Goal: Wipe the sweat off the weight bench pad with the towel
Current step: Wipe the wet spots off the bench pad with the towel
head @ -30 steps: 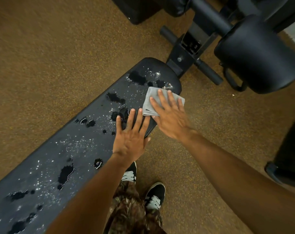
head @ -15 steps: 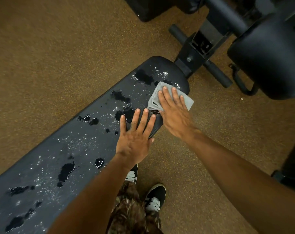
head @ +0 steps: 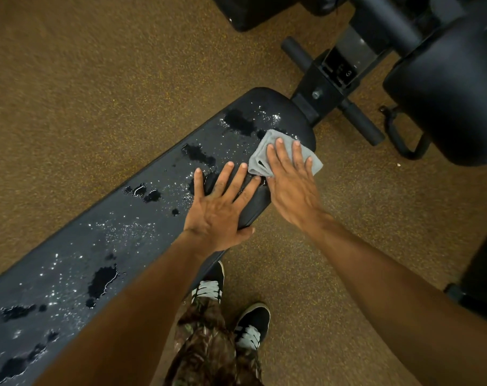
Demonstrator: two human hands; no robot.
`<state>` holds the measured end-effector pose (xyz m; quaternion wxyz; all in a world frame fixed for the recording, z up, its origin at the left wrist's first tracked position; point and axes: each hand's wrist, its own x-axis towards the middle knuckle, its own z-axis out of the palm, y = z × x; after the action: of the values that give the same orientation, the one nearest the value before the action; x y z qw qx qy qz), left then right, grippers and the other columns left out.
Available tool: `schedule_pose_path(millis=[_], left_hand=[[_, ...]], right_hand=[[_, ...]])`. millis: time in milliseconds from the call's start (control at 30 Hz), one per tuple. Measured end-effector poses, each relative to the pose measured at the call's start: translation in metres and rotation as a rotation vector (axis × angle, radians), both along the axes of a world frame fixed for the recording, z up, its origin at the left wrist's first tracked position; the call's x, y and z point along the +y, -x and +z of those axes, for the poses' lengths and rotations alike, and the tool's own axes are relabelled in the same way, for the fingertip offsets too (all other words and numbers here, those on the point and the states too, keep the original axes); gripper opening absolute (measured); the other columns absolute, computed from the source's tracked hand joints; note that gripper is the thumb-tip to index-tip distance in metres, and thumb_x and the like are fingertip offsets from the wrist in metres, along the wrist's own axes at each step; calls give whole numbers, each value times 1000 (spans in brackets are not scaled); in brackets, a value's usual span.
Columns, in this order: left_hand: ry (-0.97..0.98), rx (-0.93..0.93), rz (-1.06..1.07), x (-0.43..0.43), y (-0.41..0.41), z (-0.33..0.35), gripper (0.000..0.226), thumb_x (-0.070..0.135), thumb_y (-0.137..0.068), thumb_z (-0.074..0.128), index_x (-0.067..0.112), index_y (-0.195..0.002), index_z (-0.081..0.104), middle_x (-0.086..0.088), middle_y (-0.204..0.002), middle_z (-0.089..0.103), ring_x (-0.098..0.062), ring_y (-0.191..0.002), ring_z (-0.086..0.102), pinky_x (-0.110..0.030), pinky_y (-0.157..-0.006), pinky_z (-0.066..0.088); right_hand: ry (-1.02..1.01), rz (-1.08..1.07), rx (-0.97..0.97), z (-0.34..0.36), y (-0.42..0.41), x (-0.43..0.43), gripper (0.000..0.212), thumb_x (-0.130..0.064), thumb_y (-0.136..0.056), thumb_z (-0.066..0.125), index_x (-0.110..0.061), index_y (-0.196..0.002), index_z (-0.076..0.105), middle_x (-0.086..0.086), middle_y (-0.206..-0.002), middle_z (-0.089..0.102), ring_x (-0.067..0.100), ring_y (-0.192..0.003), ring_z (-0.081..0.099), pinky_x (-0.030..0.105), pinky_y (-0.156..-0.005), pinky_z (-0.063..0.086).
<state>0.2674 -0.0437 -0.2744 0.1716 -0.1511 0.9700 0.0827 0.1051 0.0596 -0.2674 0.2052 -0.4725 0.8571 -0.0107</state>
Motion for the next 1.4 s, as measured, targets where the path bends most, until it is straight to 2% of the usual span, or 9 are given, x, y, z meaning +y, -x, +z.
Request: schedule_pose_path(millis=[400, 533, 667, 867, 967, 1100, 1233, 1300, 1400], left_hand=[[-4, -11, 9, 1, 2, 0, 103, 77, -85, 35, 29, -153, -26, -4, -162, -29, -29, -150, -23, -76, -108, -6], [-21, -15, 12, 1, 2, 1, 103, 78, -85, 35, 29, -153, -26, -4, -162, -29, -28, -150, -24, -76, -108, -5], [-22, -12, 12, 0, 2, 2, 103, 79, -85, 35, 30, -153, -26, -4, -162, -28, -28, -149, -24, -76, -108, -6], [-29, -16, 11, 1, 2, 1, 105, 78, -84, 38, 29, -153, -25, -3, -162, -29, -28, -149, -24, -77, -107, -5], [-29, -19, 12, 1, 3, 1, 105, 77, -84, 38, 29, -153, -26, -3, -161, -31, -28, -149, -26, -76, -107, -5], [-34, -19, 15, 0, 3, 3, 104, 77, -84, 38, 30, -153, -25, -3, -162, -30, -27, -149, -25, -76, -107, -5], [-41, -23, 14, 0, 3, 5, 106, 77, -83, 40, 30, -153, -24, -3, -162, -28, -27, -149, -24, -76, -108, -4], [-41, -19, 14, 0, 2, 5, 106, 78, -83, 40, 30, -153, -24, -2, -163, -27, -28, -150, -24, -76, -108, -4], [-37, -24, 10, 0, 2, 4, 106, 79, -83, 39, 30, -153, -24, -2, -163, -27, -28, -150, -23, -76, -107, -4]], right_hand=[[65, -38, 16, 1, 38, -77, 59, -29, -106, 27, -12, -157, 5, 8, -166, -2, 35, -150, -10, 55, -120, -4], [98, 57, -11, 4, 26, -33, 56, -19, -106, 30, -10, -157, 8, 10, -165, 2, 33, -151, -7, 51, -122, 1], [9, 82, -26, 11, 26, 11, 60, -18, -106, 29, -13, -157, -1, 6, -165, -7, 28, -150, -15, 48, -123, 0], [113, -120, -34, 2, 52, -100, 57, -23, -105, 33, -8, -156, 14, 13, -164, 9, 38, -150, 0, 56, -121, 5], [132, 49, -27, 1, 48, -127, 55, -21, -105, 34, -8, -156, 18, 11, -164, 14, 36, -151, 1, 54, -121, 2], [186, 211, -26, 2, 43, -78, 59, -8, -101, 35, -11, -157, 15, 8, -164, 12, 27, -152, 2, 46, -123, 1], [127, 138, -21, 3, 58, -43, 59, -6, -102, 30, -14, -157, 11, 4, -165, 6, 22, -152, -2, 42, -124, 0], [116, 83, -25, 5, 62, -58, 59, -7, -102, 30, -14, -157, 11, 5, -165, 6, 24, -152, -2, 41, -122, -1], [125, 43, -42, 7, 68, -96, 61, -6, -101, 36, -12, -157, 12, 9, -165, 7, 33, -151, -1, 48, -122, 2]])
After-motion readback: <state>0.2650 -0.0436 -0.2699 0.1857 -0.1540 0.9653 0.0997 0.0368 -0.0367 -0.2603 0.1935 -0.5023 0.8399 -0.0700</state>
